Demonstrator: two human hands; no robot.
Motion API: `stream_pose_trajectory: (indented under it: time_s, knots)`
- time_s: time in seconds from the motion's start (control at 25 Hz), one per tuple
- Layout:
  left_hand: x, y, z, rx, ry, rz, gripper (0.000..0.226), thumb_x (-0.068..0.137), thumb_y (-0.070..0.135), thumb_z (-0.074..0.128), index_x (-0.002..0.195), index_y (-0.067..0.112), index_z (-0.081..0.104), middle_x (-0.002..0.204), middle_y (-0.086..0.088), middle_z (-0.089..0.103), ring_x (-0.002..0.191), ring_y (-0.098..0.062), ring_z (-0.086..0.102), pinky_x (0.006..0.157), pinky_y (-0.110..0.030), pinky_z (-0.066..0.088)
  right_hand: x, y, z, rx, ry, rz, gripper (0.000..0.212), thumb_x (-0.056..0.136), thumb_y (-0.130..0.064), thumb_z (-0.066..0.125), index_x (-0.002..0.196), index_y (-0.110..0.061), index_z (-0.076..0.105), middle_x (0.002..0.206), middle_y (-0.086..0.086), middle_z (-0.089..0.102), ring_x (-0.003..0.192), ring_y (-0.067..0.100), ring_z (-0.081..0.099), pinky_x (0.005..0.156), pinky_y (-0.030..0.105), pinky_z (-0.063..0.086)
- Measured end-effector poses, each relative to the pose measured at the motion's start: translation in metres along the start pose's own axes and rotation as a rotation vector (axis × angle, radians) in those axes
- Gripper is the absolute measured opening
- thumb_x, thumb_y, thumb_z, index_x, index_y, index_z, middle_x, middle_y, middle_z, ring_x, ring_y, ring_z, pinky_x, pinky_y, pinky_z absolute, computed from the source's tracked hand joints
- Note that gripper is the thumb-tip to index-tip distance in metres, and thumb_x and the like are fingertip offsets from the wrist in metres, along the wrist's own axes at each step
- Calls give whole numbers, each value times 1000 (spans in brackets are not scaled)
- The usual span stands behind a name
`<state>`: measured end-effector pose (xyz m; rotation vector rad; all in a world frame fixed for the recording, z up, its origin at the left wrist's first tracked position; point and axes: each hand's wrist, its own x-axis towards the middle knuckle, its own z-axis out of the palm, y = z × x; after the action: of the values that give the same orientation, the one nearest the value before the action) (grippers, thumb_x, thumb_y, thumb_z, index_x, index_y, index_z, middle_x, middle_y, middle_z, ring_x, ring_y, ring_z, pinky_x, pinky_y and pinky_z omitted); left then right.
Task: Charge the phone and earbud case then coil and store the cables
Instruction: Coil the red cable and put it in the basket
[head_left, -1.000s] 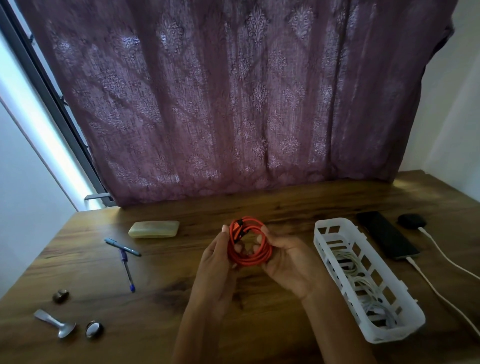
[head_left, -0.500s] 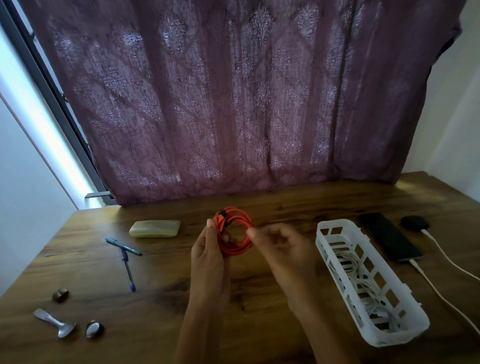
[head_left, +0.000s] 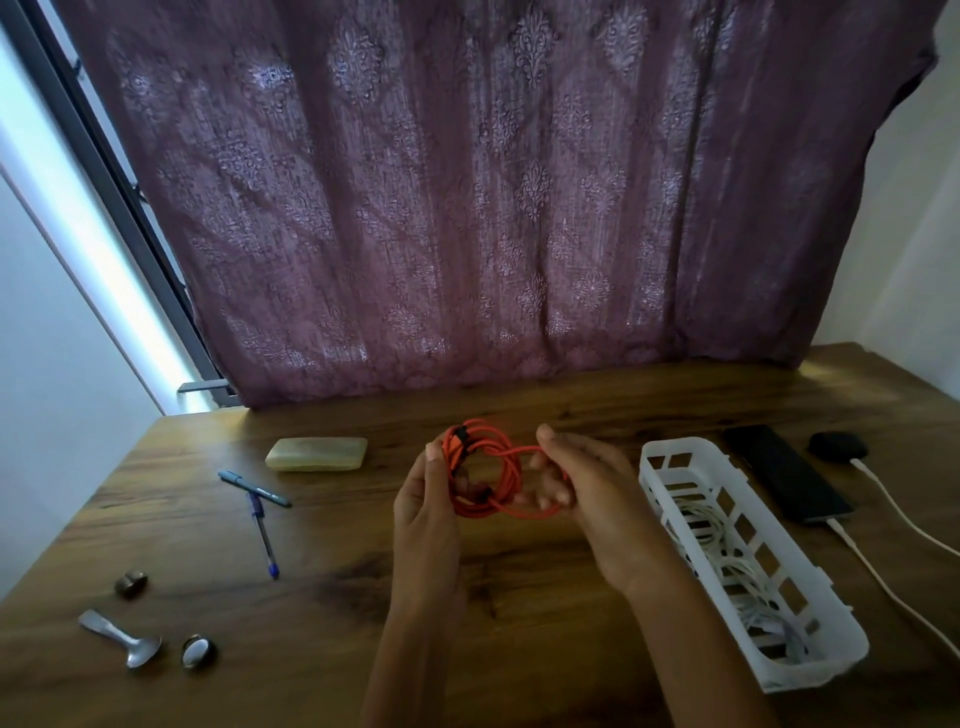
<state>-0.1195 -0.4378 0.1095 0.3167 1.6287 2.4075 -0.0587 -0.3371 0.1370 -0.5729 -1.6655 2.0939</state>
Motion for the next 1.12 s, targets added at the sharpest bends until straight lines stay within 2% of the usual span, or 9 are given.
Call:
stream_pose_trajectory:
  time_s: [0.08, 0.16, 0.24, 0.36, 0.56, 0.68, 0.88, 1.0, 1.12]
  knots:
    - [0, 0, 3, -2, -1, 7, 36, 96, 31, 37, 100, 12, 68, 92, -3, 73, 86, -9, 65, 79, -22, 50, 7, -6, -7, 78, -16, 51, 28, 87, -25, 58, 66, -7, 57, 37, -8, 34, 38, 6, 32, 46, 27, 45]
    - [4, 0, 3, -2, -1, 24, 36, 96, 30, 38, 107, 9, 65, 99, -7, 71, 91, -11, 63, 86, -28, 47, 10, -9, -11, 77, -36, 99, 25, 87, -24, 59, 69, -7, 60, 39, -8, 29, 36, 4, 26, 35, 16, 27]
    - [8, 2, -1, -77, -5, 6, 38, 97, 28, 37, 113, 5, 62, 101, -9, 70, 91, -12, 64, 92, -35, 46, 11, -3, -13, -50, -43, 73, 19, 87, -23, 60, 76, -9, 66, 44, -8, 35, 40, 3, 31, 37, 15, 26]
    - [10, 6, -7, -271, -21, -89, 36, 97, 26, 36, 105, 3, 62, 85, -5, 72, 82, -11, 66, 91, -42, 48, 9, 12, -10, -234, 45, -46, 10, 86, -23, 61, 84, -21, 70, 61, -8, 57, 56, 4, 51, 51, 20, 43]
    - [5, 6, -7, -451, -31, -308, 30, 98, 24, 36, 97, 5, 60, 59, -1, 57, 73, -15, 55, 90, -39, 46, 8, 22, -1, 6, 46, 27, 16, 93, -20, 52, 90, -12, 66, 95, 0, 70, 88, 10, 62, 47, 19, 46]
    - [6, 8, -14, -254, -86, -380, 29, 95, 19, 34, 97, 9, 62, 71, -3, 65, 72, -15, 61, 75, -33, 48, 9, 21, -4, -1, 45, 21, 19, 94, -19, 50, 94, -9, 66, 89, 1, 68, 84, 9, 60, 50, 18, 47]
    - [20, 15, -22, 36, -134, -303, 29, 97, 29, 36, 102, 18, 63, 91, -4, 72, 85, -17, 65, 75, -32, 49, 13, 13, -12, -121, -95, -35, 21, 93, -17, 49, 91, -10, 68, 78, -2, 70, 73, 5, 64, 57, 17, 49]
    - [25, 28, -20, 326, -330, -226, 31, 91, 43, 44, 96, 23, 68, 91, 0, 74, 89, -12, 68, 80, -26, 50, 15, 12, -15, -141, -154, -39, 21, 93, -19, 50, 93, -10, 68, 79, -1, 70, 75, 10, 65, 65, 23, 53]
    - [22, 34, -17, 461, -528, -216, 30, 92, 29, 46, 96, 10, 68, 82, -6, 71, 74, -12, 66, 67, -18, 53, 17, 12, -13, -147, -135, -79, 16, 88, -24, 57, 92, -11, 66, 78, -2, 70, 76, 11, 67, 65, 22, 54]
